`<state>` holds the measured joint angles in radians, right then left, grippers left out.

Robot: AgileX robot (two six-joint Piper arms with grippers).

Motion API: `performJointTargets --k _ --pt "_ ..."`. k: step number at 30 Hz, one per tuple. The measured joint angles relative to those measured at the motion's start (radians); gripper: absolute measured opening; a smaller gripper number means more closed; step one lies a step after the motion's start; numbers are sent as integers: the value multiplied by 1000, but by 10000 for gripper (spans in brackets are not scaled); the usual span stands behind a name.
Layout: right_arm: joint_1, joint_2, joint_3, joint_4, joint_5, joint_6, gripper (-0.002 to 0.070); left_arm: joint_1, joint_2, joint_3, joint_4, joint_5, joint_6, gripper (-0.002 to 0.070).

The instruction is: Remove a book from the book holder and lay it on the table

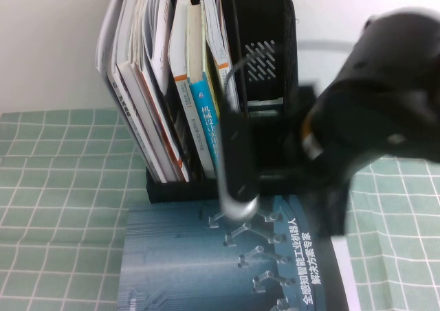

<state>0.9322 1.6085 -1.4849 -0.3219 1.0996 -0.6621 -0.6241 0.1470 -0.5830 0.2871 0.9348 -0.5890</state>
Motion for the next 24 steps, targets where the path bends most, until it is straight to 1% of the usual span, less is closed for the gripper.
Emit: performJointTargets --k 2,4,7,10,13,16,20,24 --pt "-7 -34 -22 -122 68 63 24 0 0 0 17 0 22 -3" --pt "-26 -78 -32 -173 107 130 11 0 0 0 35 -3 50 -3" --pt "-50 -155 -20 -141 127 226 5 0 0 15 77 -55 96 -3" --pt "-55 -264 46 -53 125 271 4 0 0 63 94 -174 114 -3" --pt "-57 -389 170 38 35 295 3 0 0 139 64 -319 118 -3" --pt "-57 -531 341 84 -89 329 2 0 0 223 34 -436 118 -3" --pt "-57 -748 624 96 -249 408 1 0 0 319 21 -529 120 -3" --pt "-57 -952 865 105 -423 465 1 0 0 345 21 -563 120 -3"
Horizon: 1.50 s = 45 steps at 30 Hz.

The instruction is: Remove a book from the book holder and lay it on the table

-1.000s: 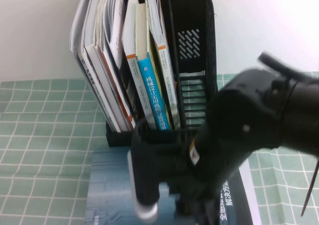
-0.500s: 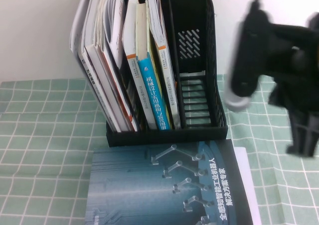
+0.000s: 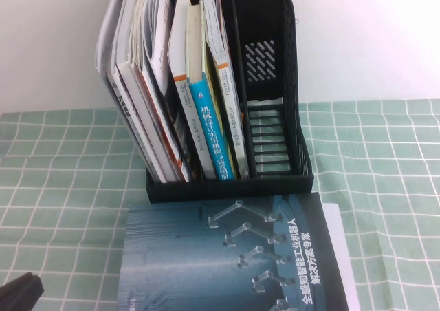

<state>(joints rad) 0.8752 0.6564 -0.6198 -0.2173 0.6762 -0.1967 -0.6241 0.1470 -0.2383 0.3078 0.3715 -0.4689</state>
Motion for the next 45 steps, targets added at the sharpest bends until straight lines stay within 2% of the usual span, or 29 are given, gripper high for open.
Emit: performJointTargets --k 5,11,34,38,45 --pt "0 -228 227 2 -189 18 1 0 0 0 0 -8 0 -3" --pt "0 -368 309 2 -239 58 1 0 0 0 0 -12 0 -3" --pt "0 -385 311 2 -237 64 1 2 0 9 -2 -16 2 -3" --pt "0 -385 311 2 -237 64 1 84 -12 19 -34 -13 3 -3" --pt "0 -385 311 2 -235 66 0 357 -96 102 -196 -12 88 -3"
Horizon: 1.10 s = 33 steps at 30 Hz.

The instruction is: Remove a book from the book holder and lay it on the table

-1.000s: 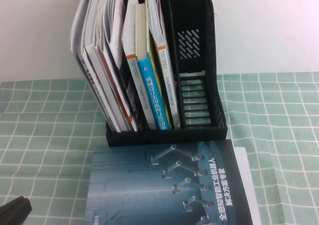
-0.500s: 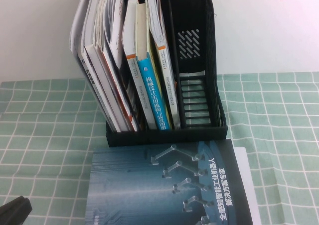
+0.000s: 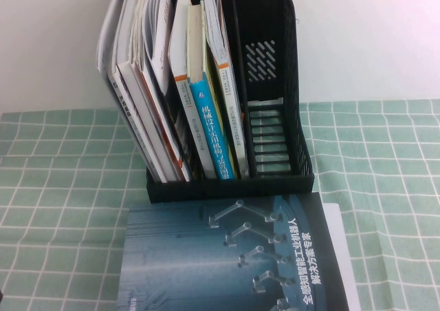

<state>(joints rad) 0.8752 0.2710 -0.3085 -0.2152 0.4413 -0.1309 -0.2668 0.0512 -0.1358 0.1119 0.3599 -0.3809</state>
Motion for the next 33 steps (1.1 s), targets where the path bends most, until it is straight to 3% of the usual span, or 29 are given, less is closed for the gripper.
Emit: performJointTargets --k 6,11,33 --pt "0 0 0 0 0 0 0 157 -62 74 -81 0 148 -3" --pt "0 0 0 0 0 0 0 223 -63 138 -99 -12 188 -3" --pt "0 0 2 0 8 0 -1 230 -63 156 -81 -19 196 -3"
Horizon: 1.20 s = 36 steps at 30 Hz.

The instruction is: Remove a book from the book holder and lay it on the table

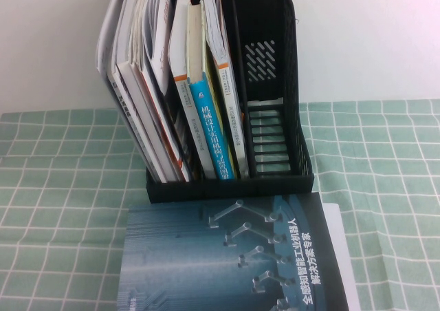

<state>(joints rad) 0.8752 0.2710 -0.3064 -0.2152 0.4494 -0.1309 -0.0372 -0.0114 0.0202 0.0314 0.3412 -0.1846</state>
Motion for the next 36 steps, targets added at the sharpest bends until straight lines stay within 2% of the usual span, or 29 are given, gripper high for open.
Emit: performJointTargets --k 19,23,28,33,36 --pt "0 0 7 0 1 0 -1 0 0 0 -4 2 23 -3" --pt "-33 0 33 2 -69 57 -1 0 0 0 -4 2 23 -3" --pt "-253 0 104 2 -284 96 -1 0 0 0 -6 2 23 -3" --pt "-565 -45 240 8 -643 99 -1 0 0 0 -6 2 23 -3" --pt "-722 -102 312 30 -756 86 -1 0 0 0 -6 2 24 -3"
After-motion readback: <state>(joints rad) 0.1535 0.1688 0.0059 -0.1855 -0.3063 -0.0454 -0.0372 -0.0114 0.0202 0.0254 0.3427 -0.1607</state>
